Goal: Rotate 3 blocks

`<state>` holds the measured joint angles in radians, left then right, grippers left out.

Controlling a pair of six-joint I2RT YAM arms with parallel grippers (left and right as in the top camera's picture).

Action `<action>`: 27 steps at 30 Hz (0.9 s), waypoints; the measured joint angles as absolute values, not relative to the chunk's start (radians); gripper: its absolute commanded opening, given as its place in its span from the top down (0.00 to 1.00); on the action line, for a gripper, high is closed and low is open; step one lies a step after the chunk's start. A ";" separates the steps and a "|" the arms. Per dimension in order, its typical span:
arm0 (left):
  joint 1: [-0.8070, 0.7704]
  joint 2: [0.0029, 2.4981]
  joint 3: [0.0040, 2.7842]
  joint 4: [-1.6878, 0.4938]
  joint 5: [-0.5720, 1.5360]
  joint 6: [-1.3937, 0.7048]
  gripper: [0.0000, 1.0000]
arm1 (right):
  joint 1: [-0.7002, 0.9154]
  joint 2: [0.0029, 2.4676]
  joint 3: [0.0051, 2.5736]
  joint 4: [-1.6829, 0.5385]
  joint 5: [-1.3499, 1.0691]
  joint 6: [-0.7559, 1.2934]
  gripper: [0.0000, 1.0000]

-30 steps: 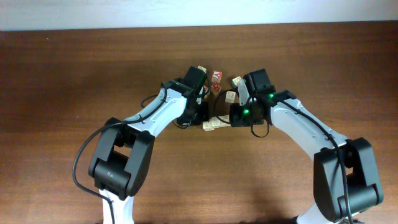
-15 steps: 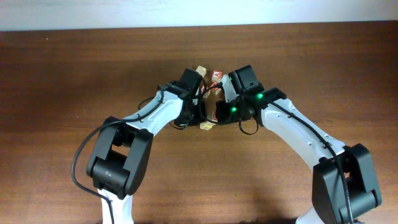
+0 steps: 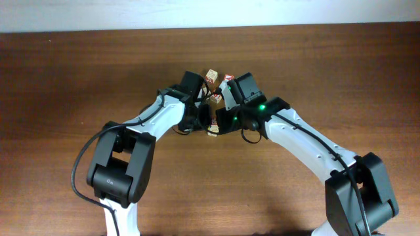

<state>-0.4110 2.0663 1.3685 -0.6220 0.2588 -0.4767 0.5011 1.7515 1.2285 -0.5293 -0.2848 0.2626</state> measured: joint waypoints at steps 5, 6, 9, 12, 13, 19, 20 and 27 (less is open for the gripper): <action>-0.387 2.066 1.363 -0.611 0.266 -0.476 1.00 | 0.501 1.753 1.244 -0.577 -0.274 0.264 0.96; -0.359 2.066 1.363 -0.609 0.266 -0.474 1.00 | 0.501 1.754 1.276 -0.602 -0.265 0.262 0.96; -0.282 1.913 1.348 -0.617 0.174 -0.423 1.00 | 0.504 1.757 1.537 -0.844 -0.199 0.231 0.96; -0.270 1.558 1.348 -0.624 0.097 -0.302 1.00 | 0.505 1.649 1.620 -1.021 -0.122 0.224 0.96; -0.270 1.444 1.348 -0.643 0.092 -0.266 1.00 | 0.505 1.513 1.625 -1.116 -0.082 0.224 0.96; -0.268 0.962 1.097 -0.638 0.084 -0.220 1.00 | 0.506 1.266 1.347 -1.093 -0.033 0.304 0.96; -0.268 0.960 0.955 -0.566 0.081 -0.227 1.00 | 0.506 1.287 1.173 -0.952 -0.034 0.367 0.96; -0.267 0.974 0.827 -0.590 0.179 -0.229 1.00 | 0.555 1.399 1.086 -0.939 -0.048 0.496 0.96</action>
<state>-0.2668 0.9737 0.8268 -0.5900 0.1787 -0.2287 0.5552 1.3991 1.0859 -0.9386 -0.0483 0.4957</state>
